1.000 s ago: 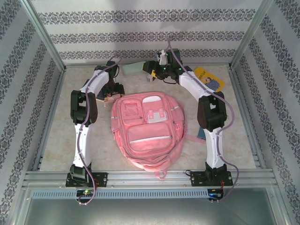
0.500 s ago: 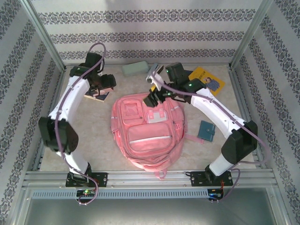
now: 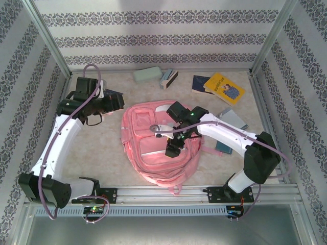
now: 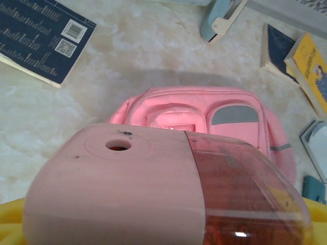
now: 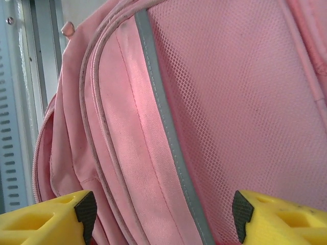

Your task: Pack the student bag

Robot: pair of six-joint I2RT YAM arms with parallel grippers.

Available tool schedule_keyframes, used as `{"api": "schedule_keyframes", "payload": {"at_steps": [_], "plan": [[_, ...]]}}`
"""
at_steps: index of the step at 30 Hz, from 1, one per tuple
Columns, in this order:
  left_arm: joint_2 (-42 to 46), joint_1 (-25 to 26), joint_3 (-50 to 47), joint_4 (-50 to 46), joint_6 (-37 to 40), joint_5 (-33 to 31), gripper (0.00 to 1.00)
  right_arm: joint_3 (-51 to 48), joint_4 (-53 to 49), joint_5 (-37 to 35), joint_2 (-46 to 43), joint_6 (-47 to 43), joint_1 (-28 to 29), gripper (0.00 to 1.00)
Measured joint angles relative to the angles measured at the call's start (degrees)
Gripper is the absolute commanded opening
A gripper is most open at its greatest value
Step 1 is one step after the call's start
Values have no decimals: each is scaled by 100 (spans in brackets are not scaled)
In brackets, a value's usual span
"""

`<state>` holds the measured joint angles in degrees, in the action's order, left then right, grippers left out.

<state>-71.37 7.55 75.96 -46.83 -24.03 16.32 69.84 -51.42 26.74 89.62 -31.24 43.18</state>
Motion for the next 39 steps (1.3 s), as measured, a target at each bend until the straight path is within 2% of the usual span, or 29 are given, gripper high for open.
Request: {"api": "schedule_keyframes", "payload": {"at_steps": [5,11,18,20,25,28,30,39], "plan": [[4,31,-76,138,-44,136,53,-22,216,-472,286,-7,55,76],[9,31,-160,232,-44,175,53,-22,413,-551,767,-2,76,73],[31,31,-203,254,-44,170,53,-22,452,-343,975,-9,221,55],[31,33,-203,256,-44,170,53,-22,455,-247,975,-15,238,46],[28,31,-203,262,-44,170,52,-22,435,-37,979,4,247,15],[28,33,-203,271,-44,170,52,-17,407,31,1008,-11,247,3],[28,31,-203,273,-44,170,52,-13,398,46,1036,9,247,0],[7,31,-203,275,-44,170,48,129,297,74,1126,-22,240,0]]}}
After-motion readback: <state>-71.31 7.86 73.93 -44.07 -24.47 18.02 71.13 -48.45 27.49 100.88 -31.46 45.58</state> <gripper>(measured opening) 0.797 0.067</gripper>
